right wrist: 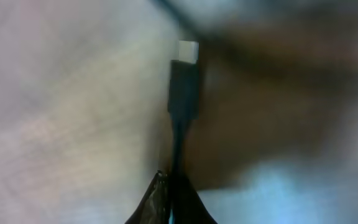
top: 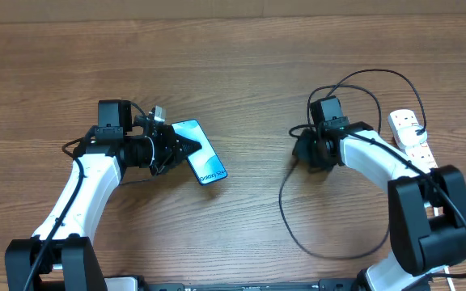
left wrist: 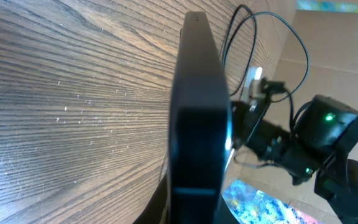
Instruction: Plug charger to phone and switch on socket
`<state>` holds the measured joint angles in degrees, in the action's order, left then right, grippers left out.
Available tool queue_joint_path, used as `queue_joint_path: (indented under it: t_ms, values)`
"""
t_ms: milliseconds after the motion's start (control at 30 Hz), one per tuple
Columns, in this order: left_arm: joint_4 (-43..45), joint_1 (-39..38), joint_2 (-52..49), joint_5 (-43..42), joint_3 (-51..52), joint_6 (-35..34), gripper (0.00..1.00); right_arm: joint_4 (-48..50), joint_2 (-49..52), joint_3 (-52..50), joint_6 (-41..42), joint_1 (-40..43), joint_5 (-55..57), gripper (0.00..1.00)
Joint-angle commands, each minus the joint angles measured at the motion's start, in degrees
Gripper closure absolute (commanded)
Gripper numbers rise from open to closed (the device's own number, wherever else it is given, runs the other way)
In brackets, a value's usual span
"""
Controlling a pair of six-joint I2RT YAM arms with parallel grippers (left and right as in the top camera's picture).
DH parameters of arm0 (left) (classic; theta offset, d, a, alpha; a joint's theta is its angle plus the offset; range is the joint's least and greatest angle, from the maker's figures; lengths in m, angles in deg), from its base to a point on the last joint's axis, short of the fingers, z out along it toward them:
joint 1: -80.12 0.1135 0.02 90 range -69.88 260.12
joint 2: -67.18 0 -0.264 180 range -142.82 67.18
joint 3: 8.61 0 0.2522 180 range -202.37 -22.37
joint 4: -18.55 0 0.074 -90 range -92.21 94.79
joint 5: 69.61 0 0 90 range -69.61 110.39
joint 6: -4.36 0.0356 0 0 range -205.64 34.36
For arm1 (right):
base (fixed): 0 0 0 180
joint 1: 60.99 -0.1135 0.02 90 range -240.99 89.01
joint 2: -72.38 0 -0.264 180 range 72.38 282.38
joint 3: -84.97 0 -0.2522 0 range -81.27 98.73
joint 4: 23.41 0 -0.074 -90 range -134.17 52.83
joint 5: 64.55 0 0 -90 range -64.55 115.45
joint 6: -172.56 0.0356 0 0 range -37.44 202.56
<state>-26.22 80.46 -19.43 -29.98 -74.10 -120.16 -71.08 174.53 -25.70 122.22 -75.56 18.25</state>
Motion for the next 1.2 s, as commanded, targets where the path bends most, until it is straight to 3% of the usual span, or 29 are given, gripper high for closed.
queue_joint_path:
  t_ms: [0,33,67,100,167,200,233,800,967,1167]
  values:
    - [0.4,-0.5,-0.2,-1.6,-0.2,-0.2,0.96,-11.0,1.9,-2.1,-1.2,-0.9,-4.4,0.95]
    - [0.4,-0.5,-0.2,-1.5,-0.2,-0.2,0.95,-12.6,1.9,-2.1,-1.2,-0.9,-4.4,0.90]
    - [0.5,-0.5,-0.2,-1.5,-0.2,-0.2,0.96,-13.2,1.9,-2.1,-1.2,-0.9,-4.4,0.77]
    - [0.7,-0.5,-0.2,-1.5,-0.2,-0.3,0.96,-13.1,1.9,-2.1,-1.2,-0.9,-4.4,0.58]
    - [1.1,-0.5,-0.2,-1.5,-0.2,-0.4,0.96,-11.5,1.9,-2.1,-1.2,-0.9,-4.2,0.36]
    - [1.2,-0.5,-0.2,-1.6,-0.2,-0.4,0.96,-10.1,1.9,-2.1,-1.2,-0.8,-4.2,0.14]
    - [1.2,-0.5,-0.2,-1.6,-0.2,-0.4,0.96,-8.9,1.9,-2.1,-1.2,-0.7,-4.2,0.00]
    - [1.0,-0.5,-0.2,-1.6,-0.2,-0.4,0.96,1.0,1.9,-2.1,-1.1,-0.8,-7.0,0.01]
    - [1.1,-0.5,-0.2,-1.6,-0.2,-0.4,0.96,3.6,1.9,-2.1,-0.7,-1.5,-7.9,0.24]
    - [1.1,-0.5,-0.2,-1.6,-0.2,-0.7,0.96,3.6,1.9,-1.0,-1.7,-5.0,-4.4,0.38]
